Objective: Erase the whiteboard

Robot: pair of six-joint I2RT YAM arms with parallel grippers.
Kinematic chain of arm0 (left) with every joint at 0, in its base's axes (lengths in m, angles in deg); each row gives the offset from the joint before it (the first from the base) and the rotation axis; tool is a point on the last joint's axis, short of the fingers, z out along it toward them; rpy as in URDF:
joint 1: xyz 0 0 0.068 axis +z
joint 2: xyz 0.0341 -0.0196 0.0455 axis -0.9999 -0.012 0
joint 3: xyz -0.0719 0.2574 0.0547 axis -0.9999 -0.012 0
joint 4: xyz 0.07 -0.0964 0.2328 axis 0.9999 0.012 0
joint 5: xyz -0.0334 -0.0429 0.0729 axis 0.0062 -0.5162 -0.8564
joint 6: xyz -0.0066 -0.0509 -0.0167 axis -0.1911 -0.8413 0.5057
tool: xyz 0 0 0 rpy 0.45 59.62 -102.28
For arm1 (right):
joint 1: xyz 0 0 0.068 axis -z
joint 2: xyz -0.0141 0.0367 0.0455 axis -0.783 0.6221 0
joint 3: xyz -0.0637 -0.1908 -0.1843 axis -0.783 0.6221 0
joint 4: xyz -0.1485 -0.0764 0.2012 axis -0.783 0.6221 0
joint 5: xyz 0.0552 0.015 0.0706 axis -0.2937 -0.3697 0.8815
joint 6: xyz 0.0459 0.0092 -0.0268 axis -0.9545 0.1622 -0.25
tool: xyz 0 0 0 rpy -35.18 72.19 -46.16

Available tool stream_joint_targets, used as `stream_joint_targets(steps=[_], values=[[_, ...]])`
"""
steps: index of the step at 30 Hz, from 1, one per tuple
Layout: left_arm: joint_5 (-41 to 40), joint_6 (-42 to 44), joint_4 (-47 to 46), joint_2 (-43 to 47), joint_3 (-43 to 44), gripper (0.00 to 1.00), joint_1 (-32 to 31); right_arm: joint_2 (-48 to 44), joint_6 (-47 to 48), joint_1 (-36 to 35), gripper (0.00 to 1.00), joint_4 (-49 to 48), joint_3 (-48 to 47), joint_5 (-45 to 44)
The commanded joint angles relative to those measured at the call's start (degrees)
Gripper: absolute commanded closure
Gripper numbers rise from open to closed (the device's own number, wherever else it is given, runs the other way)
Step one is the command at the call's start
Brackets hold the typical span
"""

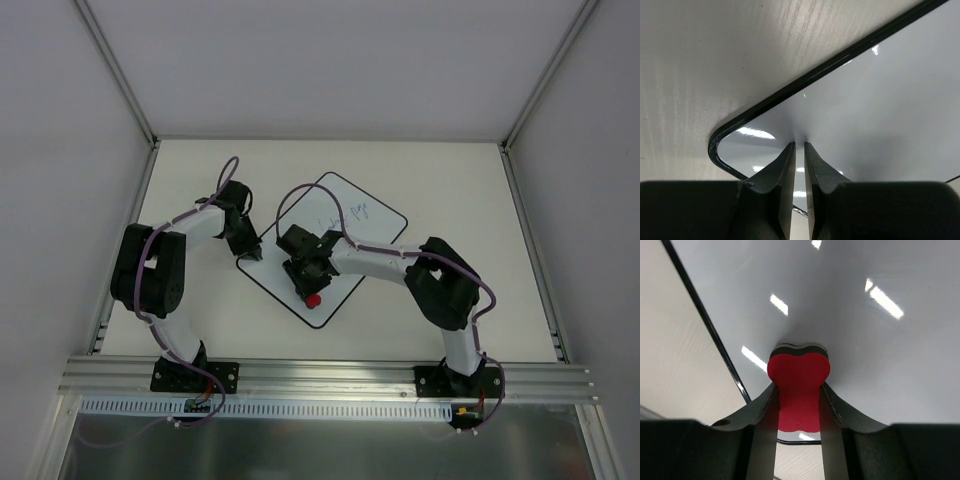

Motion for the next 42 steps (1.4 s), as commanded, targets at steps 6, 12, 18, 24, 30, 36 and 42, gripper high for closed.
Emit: stream_joint_targets(steps=[6, 12, 18, 24, 30, 36, 42], values=[[-2.7, 2.7, 0.9, 3.6, 1.0, 0.81, 1.1, -3.2, 0.2, 1.8, 1.0, 7.3, 3.1, 5.1], [-2.8, 4.2, 0.9, 5.4, 2.5, 0.8, -0.1, -3.6, 4.3, 12.2, 0.99, 10.2, -5.3, -4.6], [-3.8, 5.9, 0.9, 5.3, 4.5, 0.81, -3.9, 3.3, 8.0, 18.0, 0.98, 13.0, -18.6, -8.4], [-3.1, 5.1, 0.9, 2.8, 4.6, 0.82, -7.4, 10.4, 9.8, 21.7, 0.98, 14.2, -28.7, -9.8], [-2.8, 4.9, 0.9, 1.7, 3.9, 0.83, -9.5, 16.1, 10.7, 23.0, 0.98, 14.2, -33.6, -9.3], [-2.2, 5.1, 0.7, 0.3, 3.4, 0.84, -10.2, 19.8, 10.9, 23.7, 0.93, 14.2, -35.9, -8.7], [-1.6, 5.4, -0.6, -0.4, 2.4, 0.85, -10.4, 19.5, 11.0, 24.0, 0.74, 14.2, -35.7, -8.3]])
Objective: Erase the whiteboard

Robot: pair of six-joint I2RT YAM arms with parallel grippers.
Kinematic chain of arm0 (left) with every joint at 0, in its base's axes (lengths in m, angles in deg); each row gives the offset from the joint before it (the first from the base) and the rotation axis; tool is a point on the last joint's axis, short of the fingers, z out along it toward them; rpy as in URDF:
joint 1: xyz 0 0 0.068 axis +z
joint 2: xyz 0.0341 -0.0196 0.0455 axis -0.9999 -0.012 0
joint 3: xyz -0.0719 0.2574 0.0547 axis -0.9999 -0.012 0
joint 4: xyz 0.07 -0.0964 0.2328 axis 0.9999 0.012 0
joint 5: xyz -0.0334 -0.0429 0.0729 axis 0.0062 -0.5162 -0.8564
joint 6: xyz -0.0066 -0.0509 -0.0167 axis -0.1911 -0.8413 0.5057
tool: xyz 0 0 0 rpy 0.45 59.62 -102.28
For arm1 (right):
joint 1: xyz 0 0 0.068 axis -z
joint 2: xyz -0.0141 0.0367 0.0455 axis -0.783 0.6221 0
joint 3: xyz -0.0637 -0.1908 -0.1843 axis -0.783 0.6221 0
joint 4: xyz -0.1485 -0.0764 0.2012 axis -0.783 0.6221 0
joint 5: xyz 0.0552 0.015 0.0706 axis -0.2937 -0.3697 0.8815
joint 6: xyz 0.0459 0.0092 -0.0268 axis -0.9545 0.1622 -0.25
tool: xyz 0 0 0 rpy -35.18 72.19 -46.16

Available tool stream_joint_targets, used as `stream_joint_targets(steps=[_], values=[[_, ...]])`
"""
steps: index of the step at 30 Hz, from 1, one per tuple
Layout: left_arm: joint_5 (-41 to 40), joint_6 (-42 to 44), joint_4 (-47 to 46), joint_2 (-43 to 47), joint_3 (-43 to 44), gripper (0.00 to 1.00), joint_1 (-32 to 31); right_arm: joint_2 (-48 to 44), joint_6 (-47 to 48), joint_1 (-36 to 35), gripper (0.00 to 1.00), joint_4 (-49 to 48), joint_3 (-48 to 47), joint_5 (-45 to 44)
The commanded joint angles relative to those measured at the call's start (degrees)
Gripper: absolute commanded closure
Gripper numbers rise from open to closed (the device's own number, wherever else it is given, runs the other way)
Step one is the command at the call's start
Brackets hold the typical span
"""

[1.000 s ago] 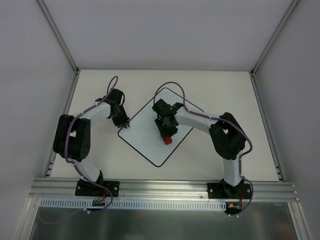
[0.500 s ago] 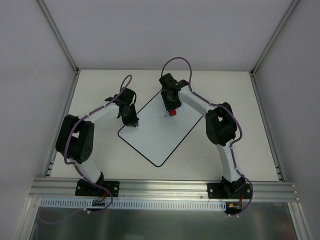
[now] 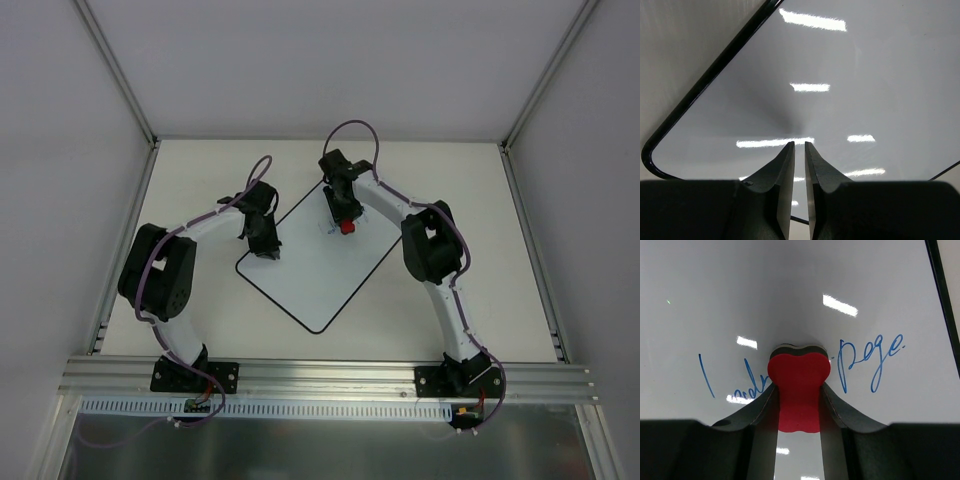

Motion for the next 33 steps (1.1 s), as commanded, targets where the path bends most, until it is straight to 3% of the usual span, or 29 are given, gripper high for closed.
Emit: stream_joint_targets(steps=[1, 10, 18, 23, 33], values=[[1.2, 1.0, -0.5, -0.5, -0.9, 0.86, -0.6, -0.4, 0.7, 0.5, 0.73, 0.8, -2.0, 0.1], [1.8, 1.1, -1.8, -1.0, -2.2, 0.88, -0.6, -4.6, -0.3, 1.1, 0.57, -3.7, 3.1, 2.0], [2.0, 1.2, -2.0, -1.2, -2.3, 0.89, -0.6, -6.9, -1.6, 1.3, 0.57, -5.8, 4.4, 1.5], [2.3, 1.1, -2.1, -1.4, -2.3, 0.89, -0.6, -7.4, -2.9, 1.7, 0.59, -6.8, 5.4, 2.2], [2.3, 1.2, -2.2, -1.8, -2.1, 0.91, -0.5, -5.9, -3.8, 1.7, 0.83, -8.2, 6.9, 4.3]])
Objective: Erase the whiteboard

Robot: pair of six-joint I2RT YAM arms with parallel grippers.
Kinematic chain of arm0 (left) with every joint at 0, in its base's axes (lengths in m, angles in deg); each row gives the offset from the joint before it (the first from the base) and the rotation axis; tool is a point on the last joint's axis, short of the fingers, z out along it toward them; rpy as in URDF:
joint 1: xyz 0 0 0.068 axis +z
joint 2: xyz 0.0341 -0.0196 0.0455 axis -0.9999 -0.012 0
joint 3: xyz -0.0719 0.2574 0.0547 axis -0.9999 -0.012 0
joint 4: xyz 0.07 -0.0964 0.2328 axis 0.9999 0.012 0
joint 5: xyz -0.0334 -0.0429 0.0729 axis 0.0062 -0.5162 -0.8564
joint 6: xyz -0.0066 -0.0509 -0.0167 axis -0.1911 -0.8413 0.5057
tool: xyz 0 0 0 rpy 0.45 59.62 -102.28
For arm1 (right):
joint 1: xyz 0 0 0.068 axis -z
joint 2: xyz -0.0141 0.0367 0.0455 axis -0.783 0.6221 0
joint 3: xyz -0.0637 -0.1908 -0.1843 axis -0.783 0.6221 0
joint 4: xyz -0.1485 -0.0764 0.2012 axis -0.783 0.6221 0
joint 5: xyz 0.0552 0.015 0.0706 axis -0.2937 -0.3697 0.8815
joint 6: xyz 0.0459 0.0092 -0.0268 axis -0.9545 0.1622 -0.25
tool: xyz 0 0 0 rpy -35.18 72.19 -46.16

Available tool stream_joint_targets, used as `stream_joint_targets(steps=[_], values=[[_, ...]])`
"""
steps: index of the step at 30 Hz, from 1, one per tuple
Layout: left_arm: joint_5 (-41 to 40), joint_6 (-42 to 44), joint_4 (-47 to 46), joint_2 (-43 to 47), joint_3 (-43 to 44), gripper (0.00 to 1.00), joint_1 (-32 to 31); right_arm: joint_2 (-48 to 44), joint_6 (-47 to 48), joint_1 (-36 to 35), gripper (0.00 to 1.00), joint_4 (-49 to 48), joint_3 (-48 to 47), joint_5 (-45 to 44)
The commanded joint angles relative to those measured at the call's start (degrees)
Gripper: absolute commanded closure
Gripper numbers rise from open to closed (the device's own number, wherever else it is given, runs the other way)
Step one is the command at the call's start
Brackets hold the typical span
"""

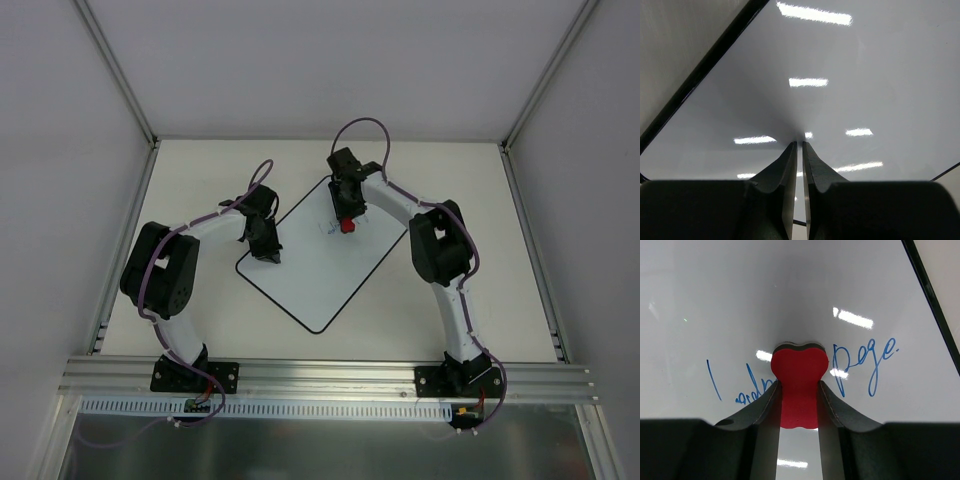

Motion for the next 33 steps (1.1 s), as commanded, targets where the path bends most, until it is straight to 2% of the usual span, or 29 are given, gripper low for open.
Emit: stream_joint_targets(steps=[1, 6, 12, 18, 22, 26, 33], values=[[0.7, 1.4, -0.1, -0.8, -0.3, 0.91, -0.6, -1.7, -1.4, 0.2, 0.85, -0.9, 0.5, 2.0], [1.0, 1.5, -0.3, -1.1, -0.3, 0.91, -0.6, 0.1, -1.3, -1.2, 0.94, -0.8, 0.2, 5.3], [1.3, 1.5, -0.3, -1.7, 0.0, 0.91, -0.6, 2.8, -0.7, -7.4, 0.97, -0.3, -4.0, 8.9], [1.2, 1.4, -0.3, -1.5, -0.2, 0.91, -0.6, 6.3, -1.7, -11.2, 0.98, 2.8, -9.1, 7.4], [1.2, 1.2, -0.3, -1.4, -0.7, 0.91, -0.6, 5.8, -1.7, -9.7, 1.0, 4.8, -8.6, -0.8], [1.3, 1.1, -0.3, -1.4, -1.0, 0.91, -0.6, 4.0, -5.0, -5.1, 1.0, 8.0, -7.7, -7.9], [1.1, 1.1, -0.4, -1.7, -0.9, 0.91, -0.6, 0.8, -6.6, 4.1, 0.99, 9.7, -2.0, -12.6]])
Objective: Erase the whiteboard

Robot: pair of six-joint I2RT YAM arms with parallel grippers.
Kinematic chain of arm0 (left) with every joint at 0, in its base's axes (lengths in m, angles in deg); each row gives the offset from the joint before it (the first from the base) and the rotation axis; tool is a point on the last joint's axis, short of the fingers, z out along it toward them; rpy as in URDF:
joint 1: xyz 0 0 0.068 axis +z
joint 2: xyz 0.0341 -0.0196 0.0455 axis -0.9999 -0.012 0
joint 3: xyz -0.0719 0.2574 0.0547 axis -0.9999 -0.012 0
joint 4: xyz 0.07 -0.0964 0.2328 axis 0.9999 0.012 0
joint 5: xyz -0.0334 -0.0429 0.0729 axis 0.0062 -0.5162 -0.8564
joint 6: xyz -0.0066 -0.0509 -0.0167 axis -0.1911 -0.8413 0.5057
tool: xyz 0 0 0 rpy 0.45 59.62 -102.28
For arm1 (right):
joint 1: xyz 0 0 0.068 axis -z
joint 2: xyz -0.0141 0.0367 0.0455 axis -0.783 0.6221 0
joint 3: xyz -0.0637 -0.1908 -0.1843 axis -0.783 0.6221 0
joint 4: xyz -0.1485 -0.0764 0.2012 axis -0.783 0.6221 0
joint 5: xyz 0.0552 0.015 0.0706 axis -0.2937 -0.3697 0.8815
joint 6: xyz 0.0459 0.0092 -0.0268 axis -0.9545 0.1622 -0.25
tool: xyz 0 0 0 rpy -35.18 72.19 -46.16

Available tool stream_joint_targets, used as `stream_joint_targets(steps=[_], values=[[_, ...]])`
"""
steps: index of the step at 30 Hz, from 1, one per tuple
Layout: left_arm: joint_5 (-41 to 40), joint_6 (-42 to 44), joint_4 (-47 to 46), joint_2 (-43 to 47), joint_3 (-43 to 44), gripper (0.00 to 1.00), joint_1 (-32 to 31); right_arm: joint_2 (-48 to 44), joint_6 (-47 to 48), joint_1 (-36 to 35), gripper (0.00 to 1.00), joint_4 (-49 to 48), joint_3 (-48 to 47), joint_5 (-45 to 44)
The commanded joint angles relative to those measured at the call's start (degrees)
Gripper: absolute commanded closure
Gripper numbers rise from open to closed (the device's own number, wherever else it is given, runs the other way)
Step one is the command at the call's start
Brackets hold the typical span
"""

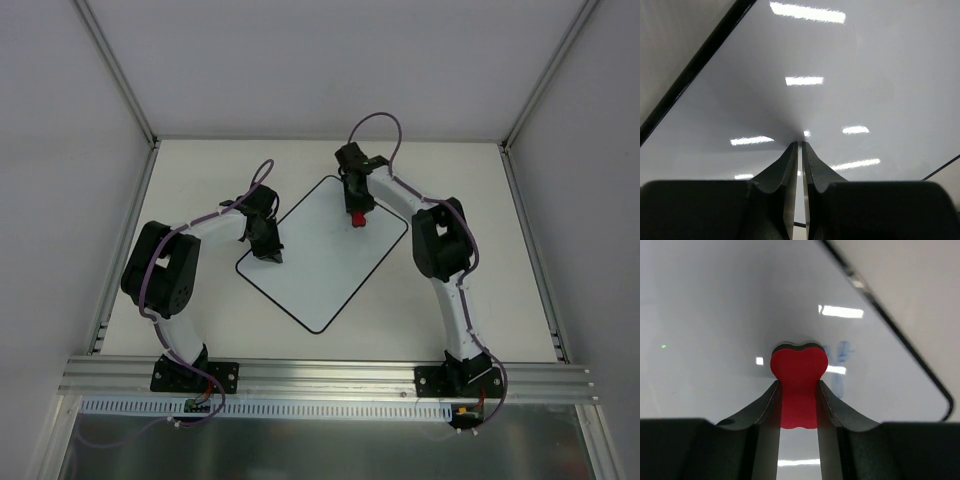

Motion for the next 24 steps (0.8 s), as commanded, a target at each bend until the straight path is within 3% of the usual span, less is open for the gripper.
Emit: stream_joint_targets(steps=[1, 10, 17, 20, 24], values=[[-0.3, 1.2, 0.7, -1.2, -0.9, 0.91, -0.6, -2.1, -1.7, 3.7, 1.0, 6.2, 3.2, -6.7], [-0.3, 1.2, 0.7, -1.0, -1.2, 0.91, -0.6, 4.2, 0.0, -3.7, 1.0, 8.3, -6.3, 0.3], [-0.1, 1.3, 0.7, -1.1, -1.0, 0.91, -0.6, 5.9, -1.2, -12.3, 1.0, 8.4, -6.2, 5.3], [-0.1, 1.1, 0.6, -1.1, -0.8, 0.92, -0.6, 4.5, -2.6, -11.9, 1.0, 7.4, -2.2, 5.1], [0.1, 1.0, 0.7, -1.1, -0.9, 0.92, -0.6, 0.6, -4.4, -5.8, 1.0, 4.7, 5.6, 4.7]])
